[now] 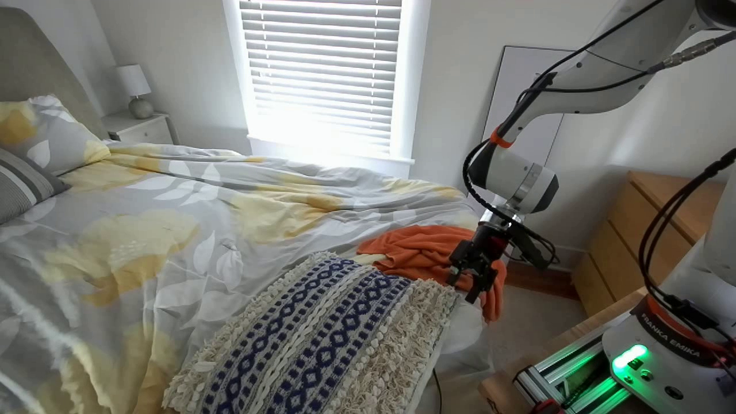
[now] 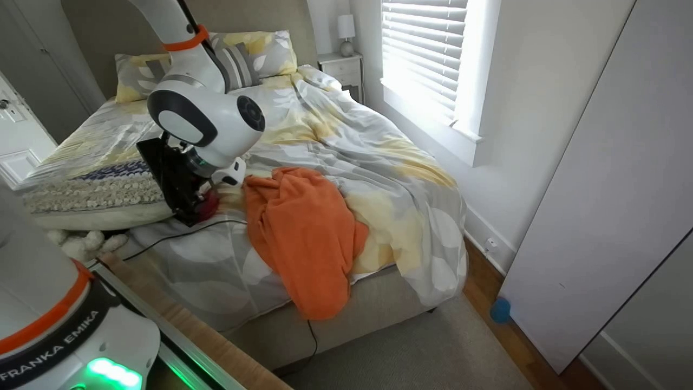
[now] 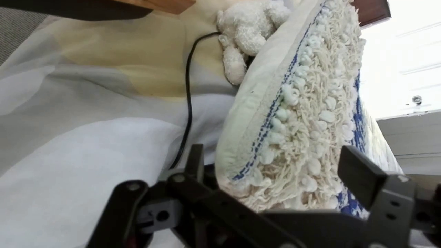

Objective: Pull the pillow to the right

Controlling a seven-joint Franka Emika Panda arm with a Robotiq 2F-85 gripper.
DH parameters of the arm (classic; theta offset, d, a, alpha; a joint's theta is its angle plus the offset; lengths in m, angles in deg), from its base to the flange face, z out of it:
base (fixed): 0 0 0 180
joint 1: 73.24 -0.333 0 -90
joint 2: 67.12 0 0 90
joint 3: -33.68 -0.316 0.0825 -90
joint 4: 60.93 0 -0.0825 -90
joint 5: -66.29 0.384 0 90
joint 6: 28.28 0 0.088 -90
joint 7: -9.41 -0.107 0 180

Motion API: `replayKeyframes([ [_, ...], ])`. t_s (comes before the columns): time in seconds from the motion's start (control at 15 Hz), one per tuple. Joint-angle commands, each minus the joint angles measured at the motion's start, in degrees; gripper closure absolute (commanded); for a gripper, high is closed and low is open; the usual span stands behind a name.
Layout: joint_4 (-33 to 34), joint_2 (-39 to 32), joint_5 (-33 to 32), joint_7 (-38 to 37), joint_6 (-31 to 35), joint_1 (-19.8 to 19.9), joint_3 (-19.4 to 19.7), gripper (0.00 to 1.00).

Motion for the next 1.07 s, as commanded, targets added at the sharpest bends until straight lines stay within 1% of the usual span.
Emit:
replayKeyframes([
  [0.0, 1.03, -2.13, 2.67, 6.52, 1.3, -0.15, 0.26, 0.0],
  [0.4, 2.17, -6.16, 8.07, 16.02, 0.19, 1.16, 1.6, 0.0],
  [0.53, 2.6, -8.22, 9.58, 17.86, 0.17, 1.14, 2.03, 0.0],
  [0.73, 3.11, -10.9, 12.88, 19.7, -1.75, 1.23, 2.24, 0.0],
  [0.8, 3.28, -11.61, 14.22, 20.29, -2.35, 1.11, 2.16, 0.17],
  [1.0, 3.95, -13.33, 18.08, 22.16, -6.53, 1.08, 2.06, 0.42],
])
